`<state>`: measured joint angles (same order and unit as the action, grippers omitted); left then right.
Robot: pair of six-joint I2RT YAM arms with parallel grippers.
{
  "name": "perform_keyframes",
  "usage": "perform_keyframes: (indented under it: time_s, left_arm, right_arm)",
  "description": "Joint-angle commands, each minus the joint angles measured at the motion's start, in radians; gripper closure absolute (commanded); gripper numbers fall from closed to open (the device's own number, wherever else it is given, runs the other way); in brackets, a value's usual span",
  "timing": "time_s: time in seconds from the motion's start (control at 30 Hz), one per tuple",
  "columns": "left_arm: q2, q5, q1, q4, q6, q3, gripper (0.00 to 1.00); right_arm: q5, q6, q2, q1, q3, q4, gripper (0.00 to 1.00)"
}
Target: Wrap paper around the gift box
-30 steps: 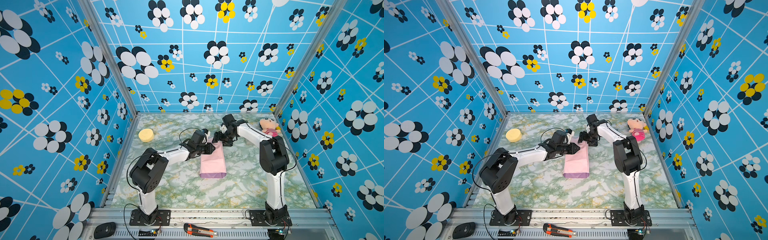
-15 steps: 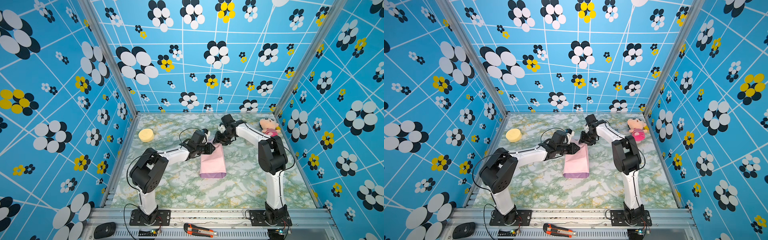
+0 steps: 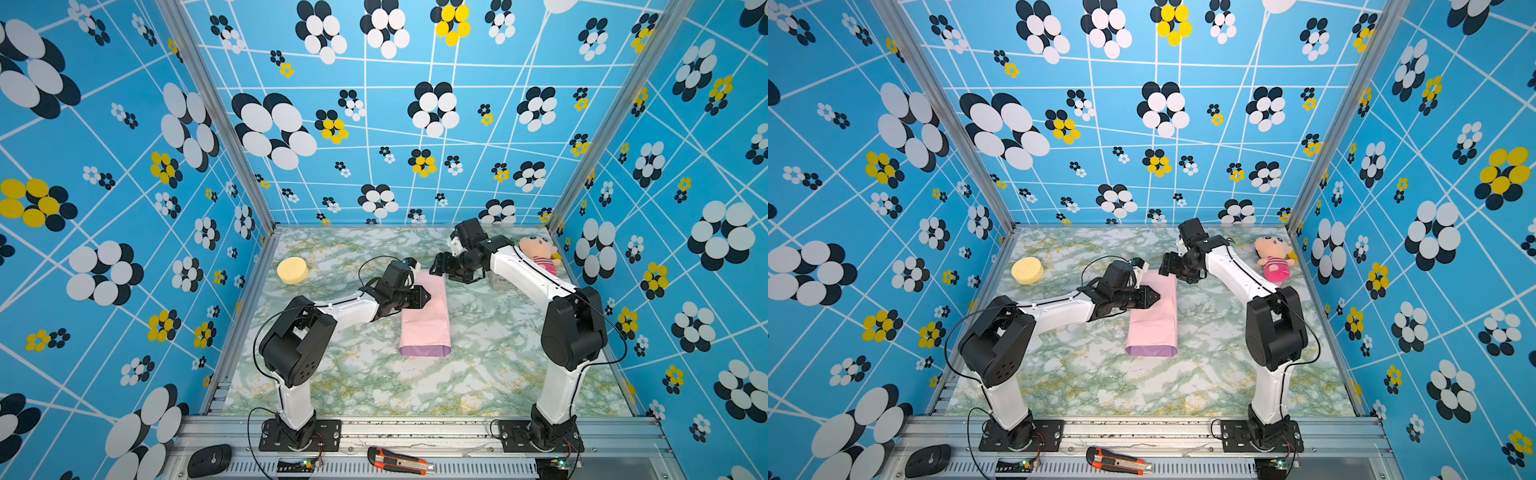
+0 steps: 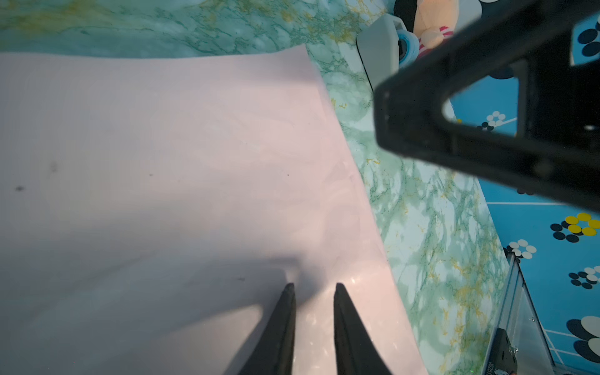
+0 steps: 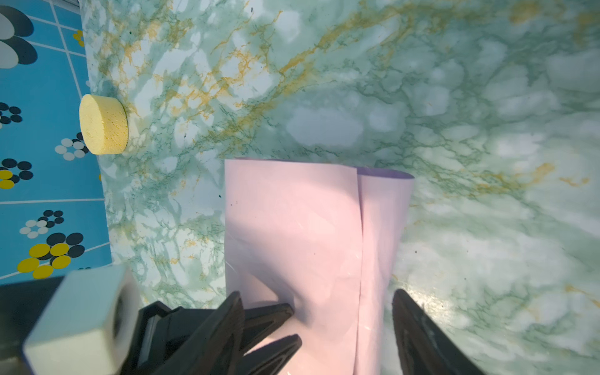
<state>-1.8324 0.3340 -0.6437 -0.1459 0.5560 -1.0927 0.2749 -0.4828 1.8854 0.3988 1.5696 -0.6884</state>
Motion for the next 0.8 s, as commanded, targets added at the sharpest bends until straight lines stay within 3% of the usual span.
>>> perform_keyframes:
  time_s: [0.0,0.17,0.3,0.43,0.77]
  left_arm:
    - [-0.022,-0.046,-0.005,0.111,-0.016,0.036,0.76]
    - [-0.024,-0.044,-0.007,0.111,-0.017,0.031,0.76]
    - [-0.024,-0.044,-0.007,0.114,-0.018,0.029,0.76]
    - [-0.023,-0.046,-0.007,0.114,-0.020,0.025,0.75]
    - [0.009,-0.036,-0.008,0.107,-0.010,0.024,0.74]
  right_arm:
    - [0.017,-0.011,0.003,0.006,-0.088,-0.017,0.25]
    - [0.057,-0.023,0.025,0.042,-0.126,0.008,0.27]
    - [0.049,-0.028,0.029,0.051,-0.141,0.030,0.52]
    - [0.040,-0.034,0.009,0.052,-0.168,0.046,0.65]
    - [0.015,-0.043,-0.009,0.051,-0.201,0.058,0.71]
